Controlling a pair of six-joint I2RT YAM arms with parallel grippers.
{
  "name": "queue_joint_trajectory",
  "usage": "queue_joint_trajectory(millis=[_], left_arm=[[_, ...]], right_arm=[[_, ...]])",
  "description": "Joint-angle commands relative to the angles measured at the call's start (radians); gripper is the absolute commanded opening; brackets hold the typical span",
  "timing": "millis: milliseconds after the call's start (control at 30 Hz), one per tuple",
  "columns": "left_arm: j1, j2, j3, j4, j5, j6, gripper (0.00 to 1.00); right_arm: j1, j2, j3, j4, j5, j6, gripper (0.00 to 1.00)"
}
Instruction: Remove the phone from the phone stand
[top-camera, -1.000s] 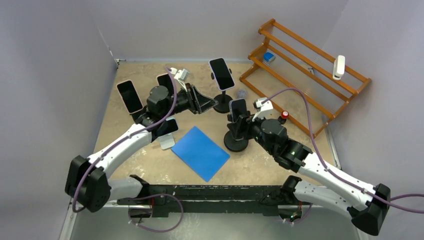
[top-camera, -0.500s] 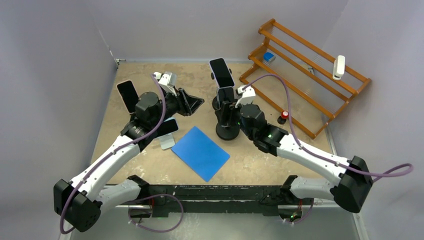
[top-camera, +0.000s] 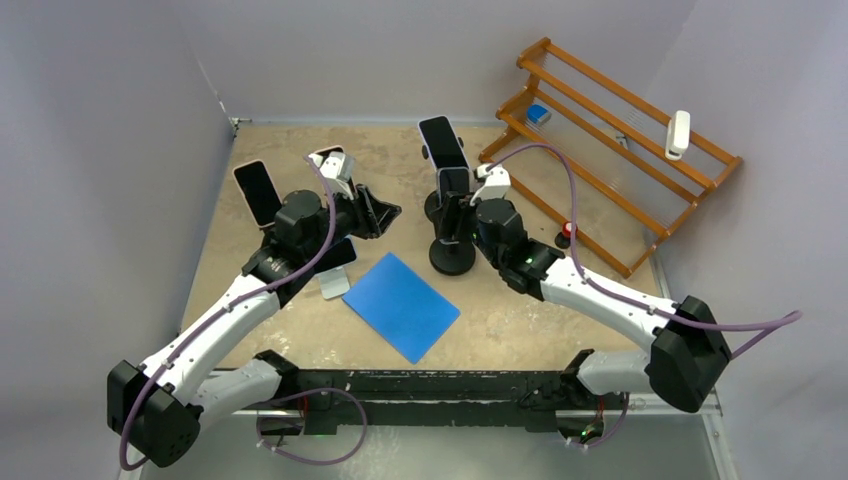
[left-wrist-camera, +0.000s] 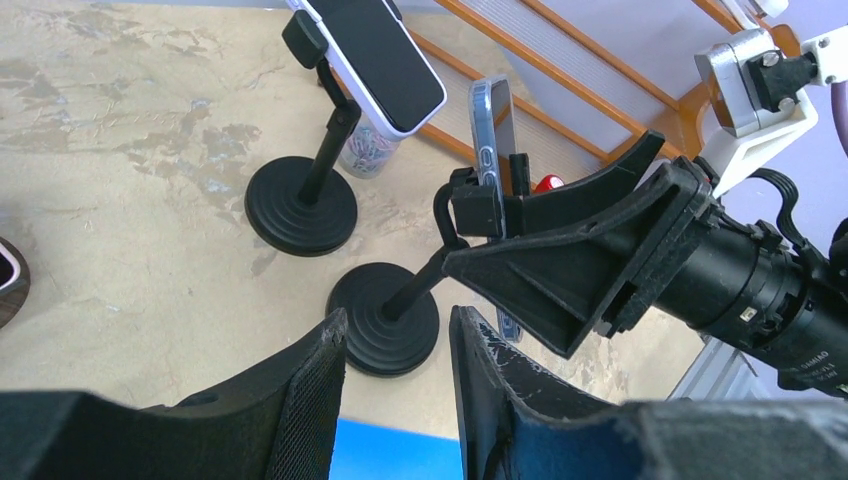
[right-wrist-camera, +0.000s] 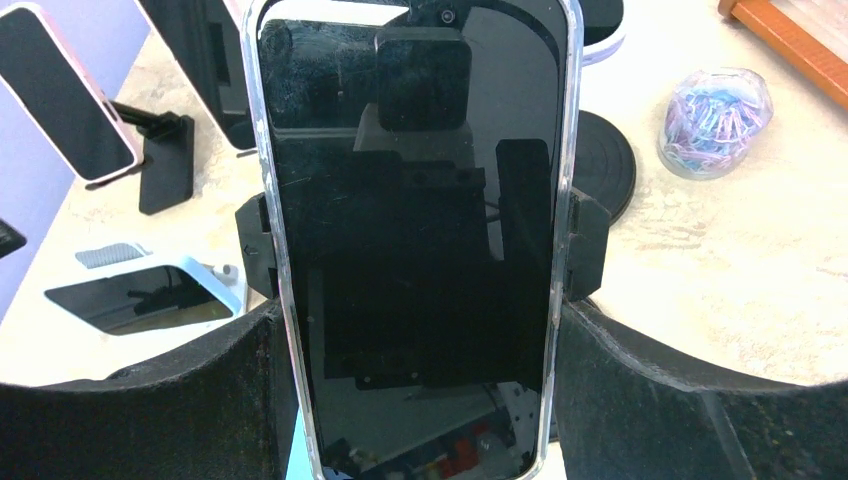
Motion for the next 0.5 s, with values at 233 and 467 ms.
queue_joint_trajectory(millis=[233,467], left_arm=[[0.006,-0.007,-0.003,0.034,0.003,0.015,0.41],[0.005,0.005,-0.003,0.039,0.018,0.014,0.41]], right_arm=[[-0.035,-0.061,-0.042,0.171,-0.048,0.049,0.14],[-0.035,-0.09,-0.046,0.095,-0.044,0.052,0.6]])
